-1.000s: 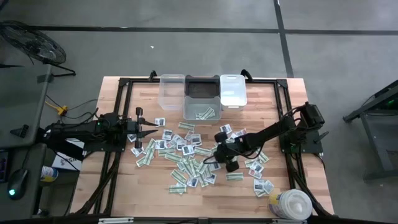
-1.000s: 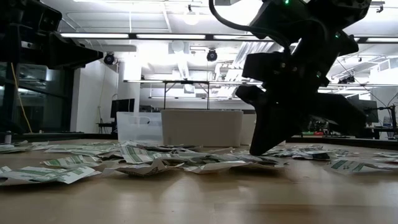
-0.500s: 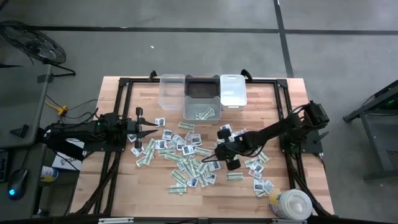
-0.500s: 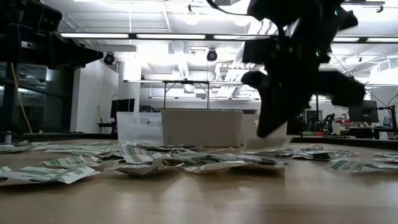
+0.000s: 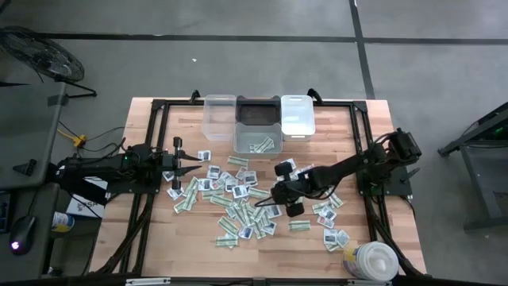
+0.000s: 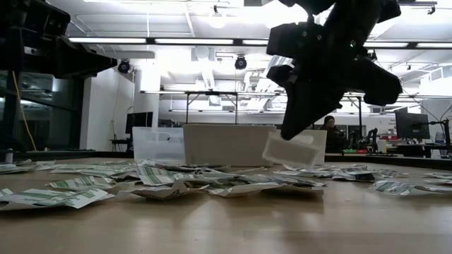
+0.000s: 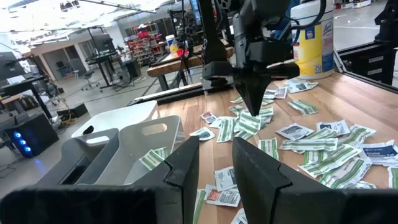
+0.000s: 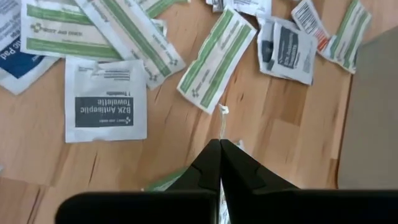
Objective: Pick & Place First Aid Supplies
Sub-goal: Put the bandage pack into the gray bin
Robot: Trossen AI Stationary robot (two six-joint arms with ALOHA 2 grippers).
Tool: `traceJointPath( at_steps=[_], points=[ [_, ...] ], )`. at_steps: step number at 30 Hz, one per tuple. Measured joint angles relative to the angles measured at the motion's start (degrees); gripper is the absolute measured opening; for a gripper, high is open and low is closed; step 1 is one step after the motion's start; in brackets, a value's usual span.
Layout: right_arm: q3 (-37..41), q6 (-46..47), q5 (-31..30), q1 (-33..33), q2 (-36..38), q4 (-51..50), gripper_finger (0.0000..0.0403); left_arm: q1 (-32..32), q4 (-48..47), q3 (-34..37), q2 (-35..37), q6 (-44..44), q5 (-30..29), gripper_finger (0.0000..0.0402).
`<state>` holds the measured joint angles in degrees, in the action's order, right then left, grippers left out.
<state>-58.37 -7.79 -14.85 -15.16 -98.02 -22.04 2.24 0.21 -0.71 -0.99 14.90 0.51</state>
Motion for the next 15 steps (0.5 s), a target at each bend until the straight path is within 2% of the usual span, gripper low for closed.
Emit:
traceJointPath(
  at_steps=[8, 15],
  points=[
    [-0.14, 0.14, -2.12, -1.16, 0.04, 0.08, 0.0000, -0.02, 0.00, 0.02, 0.02, 0.02, 0.00, 0.0096],
    [-4.30, -1.88, -4.77, -1.21, 0.11, -3.98, 0.0000, -0.01, 0.02, 0.00, 0.00, 0.01, 0.00, 0.0096]
  ],
)
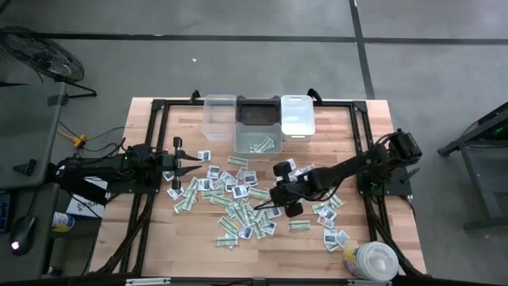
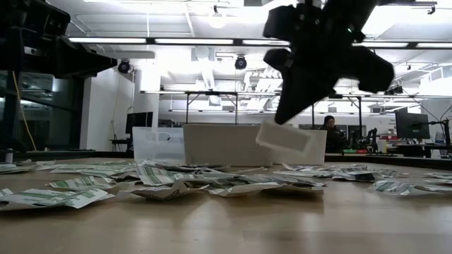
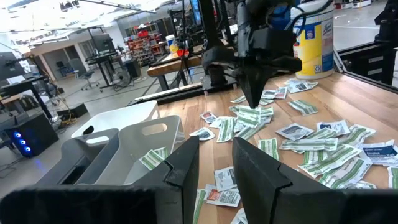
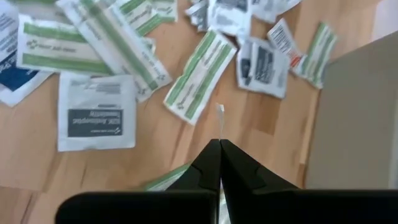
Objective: Pick & Place First Aid Supplies
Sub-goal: Put the bandage pack into the gray bin
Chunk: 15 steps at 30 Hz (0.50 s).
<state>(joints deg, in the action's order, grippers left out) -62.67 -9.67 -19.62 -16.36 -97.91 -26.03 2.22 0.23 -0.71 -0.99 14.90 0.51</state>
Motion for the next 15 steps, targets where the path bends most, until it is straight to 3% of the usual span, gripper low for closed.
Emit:
traceJointPath(
  at_steps=[15],
  points=[
    [-8.70, -12.52, -4.77, 7.07, 0.07, -4.19, 0.0000, 0.00, 0.00, 0.00, 0.02, -0.01, 0.00, 0.0096]
  ],
)
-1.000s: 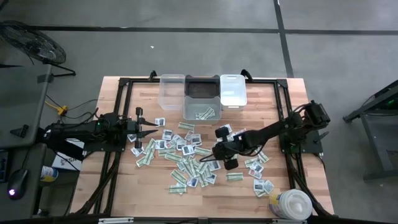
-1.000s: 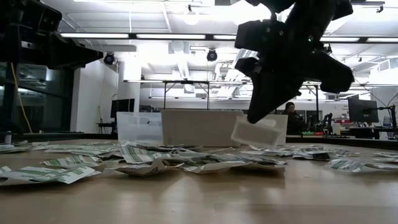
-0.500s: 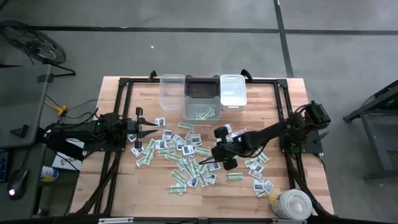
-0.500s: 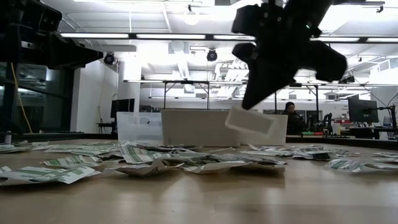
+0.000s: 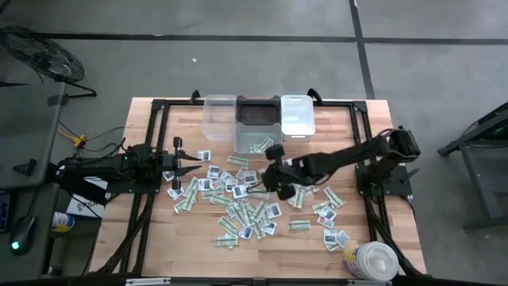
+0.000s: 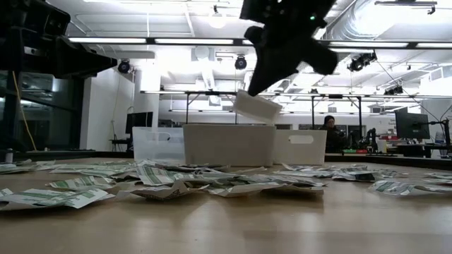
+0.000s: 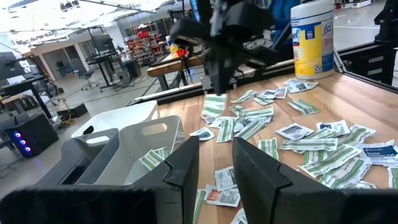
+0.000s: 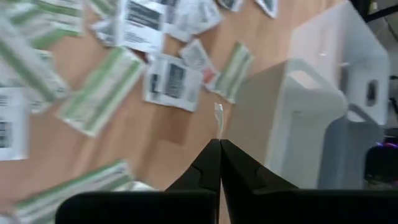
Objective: Pick & Place First Aid Supplies
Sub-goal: Put the bandage pack into the gray bin
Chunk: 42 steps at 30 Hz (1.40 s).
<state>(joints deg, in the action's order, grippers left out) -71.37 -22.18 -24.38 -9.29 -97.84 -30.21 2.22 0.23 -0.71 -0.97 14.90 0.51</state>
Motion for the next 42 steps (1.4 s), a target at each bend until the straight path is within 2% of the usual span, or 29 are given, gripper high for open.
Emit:
traceJointPath(
  at_steps=[10, 13, 33, 39, 42],
  points=[
    [-0.31, -7.46, -2.77, 7.10, 0.02, 7.37, 0.0000, 0.00, 0.00, 0.02, -0.02, 0.00, -0.02, 0.0096],
    [-0.31, -8.78, -1.91, 9.00, 0.01, 8.76, 0.0000, 0.00, 0.00, 0.01, -0.01, 0.01, -0.02, 0.0096],
    [-0.24, -6.79, 1.86, 17.24, -10.00, 20.52, 0.0000, 0.02, 0.00, 0.02, -0.01, 0.01, 0.00, 0.0096],
    [-0.24, -5.59, 0.86, 17.81, -10.56, 20.07, 0.0002, 0.01, -0.01, 0.01, -0.02, 0.01, 0.00, 0.0096],
    [-0.24, -3.39, 2.94, 18.12, -10.56, 19.76, 0.0015, 0.00, 0.00, 0.01, 0.00, 0.01, 0.00, 0.0096]
  ],
)
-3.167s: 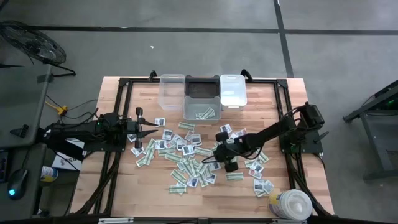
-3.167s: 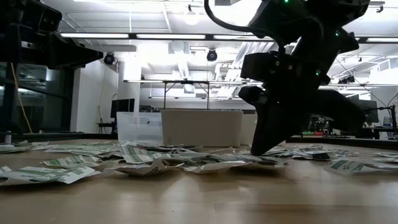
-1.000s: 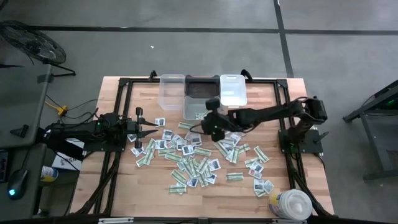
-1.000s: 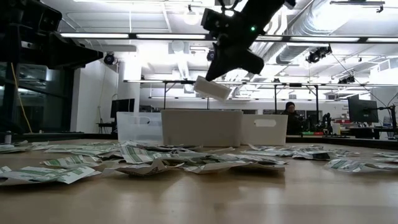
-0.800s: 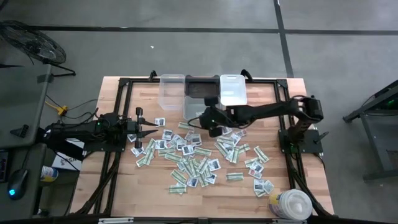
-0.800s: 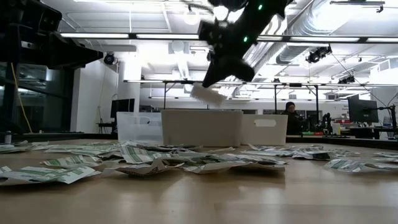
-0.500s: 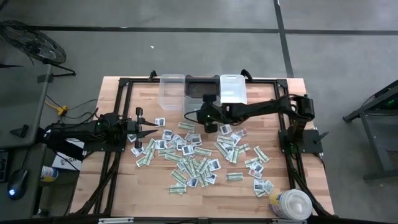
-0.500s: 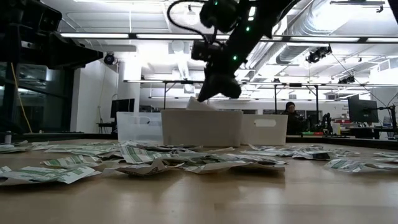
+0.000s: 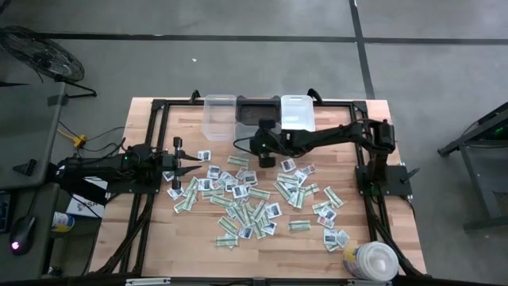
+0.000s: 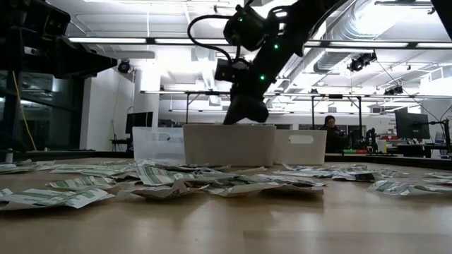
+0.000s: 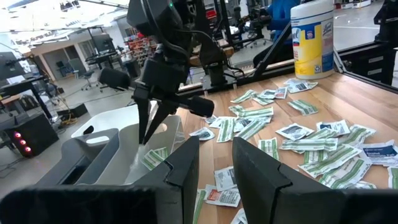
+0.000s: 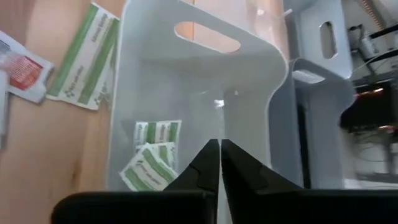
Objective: Pick & Place First Aid Supplies
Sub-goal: Put the bandage pack into the gray bin
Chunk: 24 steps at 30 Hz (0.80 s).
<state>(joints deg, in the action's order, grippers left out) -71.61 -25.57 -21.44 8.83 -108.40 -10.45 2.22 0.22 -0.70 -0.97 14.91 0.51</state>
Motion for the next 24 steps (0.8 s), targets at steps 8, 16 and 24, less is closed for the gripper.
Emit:
traceJointPath(
  at_steps=[8, 16, 24],
  points=[
    [0.00, 9.86, 1.09, 0.90, 0.04, -1.63, 0.0095, 0.02, 0.01, 0.01, -0.02, -0.01, 0.00, 0.0096],
    [0.04, 32.77, 5.29, 1.46, 6.54, -15.53, 0.0130, 0.02, -0.01, 0.00, -0.02, 0.01, 0.00, 0.0096],
    [3.35, 57.42, 16.76, 1.43, 12.86, -29.14, 0.0130, 0.01, -0.01, 0.00, -0.01, -0.01, 0.00, 0.0096]
  ],
)
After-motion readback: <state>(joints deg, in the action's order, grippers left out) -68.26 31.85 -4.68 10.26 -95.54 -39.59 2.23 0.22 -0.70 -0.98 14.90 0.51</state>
